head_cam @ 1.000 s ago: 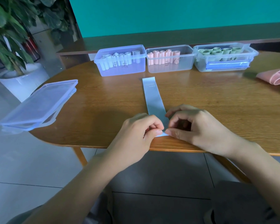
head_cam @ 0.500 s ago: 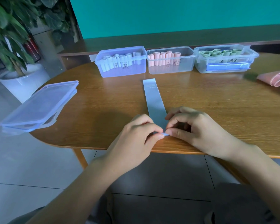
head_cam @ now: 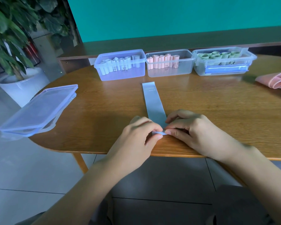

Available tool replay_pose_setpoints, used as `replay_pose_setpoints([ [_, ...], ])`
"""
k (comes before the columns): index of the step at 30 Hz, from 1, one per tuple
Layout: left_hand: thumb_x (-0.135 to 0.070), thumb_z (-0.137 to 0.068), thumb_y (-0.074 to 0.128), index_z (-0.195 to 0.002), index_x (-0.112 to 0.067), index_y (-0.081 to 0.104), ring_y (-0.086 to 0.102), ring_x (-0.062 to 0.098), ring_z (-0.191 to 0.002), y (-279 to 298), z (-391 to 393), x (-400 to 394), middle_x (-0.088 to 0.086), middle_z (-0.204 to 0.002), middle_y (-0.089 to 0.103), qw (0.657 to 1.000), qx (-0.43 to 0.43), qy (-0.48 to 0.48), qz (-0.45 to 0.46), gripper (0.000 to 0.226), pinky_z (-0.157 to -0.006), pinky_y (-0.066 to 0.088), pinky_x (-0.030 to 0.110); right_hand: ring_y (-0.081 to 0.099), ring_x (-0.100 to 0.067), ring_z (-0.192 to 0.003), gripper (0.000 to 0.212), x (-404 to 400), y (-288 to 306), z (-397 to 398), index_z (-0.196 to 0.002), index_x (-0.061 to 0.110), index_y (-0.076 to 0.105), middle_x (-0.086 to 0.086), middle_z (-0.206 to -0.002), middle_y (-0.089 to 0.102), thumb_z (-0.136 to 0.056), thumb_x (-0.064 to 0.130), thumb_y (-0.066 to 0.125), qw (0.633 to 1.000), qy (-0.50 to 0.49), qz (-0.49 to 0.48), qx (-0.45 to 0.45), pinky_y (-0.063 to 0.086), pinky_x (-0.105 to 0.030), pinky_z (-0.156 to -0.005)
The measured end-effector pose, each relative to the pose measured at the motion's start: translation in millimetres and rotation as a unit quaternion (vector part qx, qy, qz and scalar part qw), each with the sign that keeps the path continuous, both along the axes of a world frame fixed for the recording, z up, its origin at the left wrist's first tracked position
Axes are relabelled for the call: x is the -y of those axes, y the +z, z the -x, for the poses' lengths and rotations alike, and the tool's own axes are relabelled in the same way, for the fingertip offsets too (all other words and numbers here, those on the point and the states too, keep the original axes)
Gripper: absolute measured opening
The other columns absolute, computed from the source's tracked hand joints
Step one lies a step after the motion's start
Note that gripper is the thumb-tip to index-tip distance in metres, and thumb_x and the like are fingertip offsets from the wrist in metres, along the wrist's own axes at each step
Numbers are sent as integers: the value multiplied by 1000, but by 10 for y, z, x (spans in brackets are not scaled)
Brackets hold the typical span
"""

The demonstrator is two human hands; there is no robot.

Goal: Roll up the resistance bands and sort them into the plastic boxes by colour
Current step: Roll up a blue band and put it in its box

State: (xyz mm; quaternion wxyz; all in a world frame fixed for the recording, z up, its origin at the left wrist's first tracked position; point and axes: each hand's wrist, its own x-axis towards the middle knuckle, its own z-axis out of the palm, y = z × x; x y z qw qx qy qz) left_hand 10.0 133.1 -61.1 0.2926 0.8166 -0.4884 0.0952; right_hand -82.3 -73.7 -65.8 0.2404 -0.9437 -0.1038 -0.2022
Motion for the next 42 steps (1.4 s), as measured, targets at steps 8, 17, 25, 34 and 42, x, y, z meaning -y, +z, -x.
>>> replay_pose_setpoints([
  [8,-31,-96,64,-109,-22,74,50,0,-98,-18,-47,24,-12,-105,57,1000,-11,14,0,18,-81,39,7,62,-6,-99,19,-24,11,-12,-106,21,75,9,-107,63,-97,33,63,1000,7,-5,23,52,-28,-88],
  [17,-27,-94,68,-101,-24,70,48,-2,-97,1,-72,78,-18,-100,57,1000,8,15,2,8,-78,38,6,61,-2,-99,28,-5,35,-74,-103,20,77,8,-108,63,-99,37,55,1000,-6,-2,7,47,-21,-90],
  [25,-29,-99,59,-107,-22,73,48,4,-101,-8,-199,127,-11,-103,65,999,24,24,-9,18,-80,37,13,59,-2,-91,14,-19,4,-93,-108,22,73,11,-111,61,-95,26,68,999,-23,-2,23,47,-18,-85],
  [34,-30,-93,69,-114,-30,71,53,-2,-97,25,-205,112,-18,-107,61,998,-29,47,19,21,-76,42,7,54,6,-84,11,-19,6,-147,-105,22,73,14,-101,63,-95,25,69,999,-47,-11,15,39,-9,-78],
  [42,-29,-94,67,-111,-31,70,49,-1,-100,26,-245,130,-24,-105,57,998,-25,57,-4,18,-82,45,18,55,2,-85,21,-9,-8,-203,-113,23,73,12,-108,59,-94,30,69,997,-70,-12,0,39,-8,-80],
])
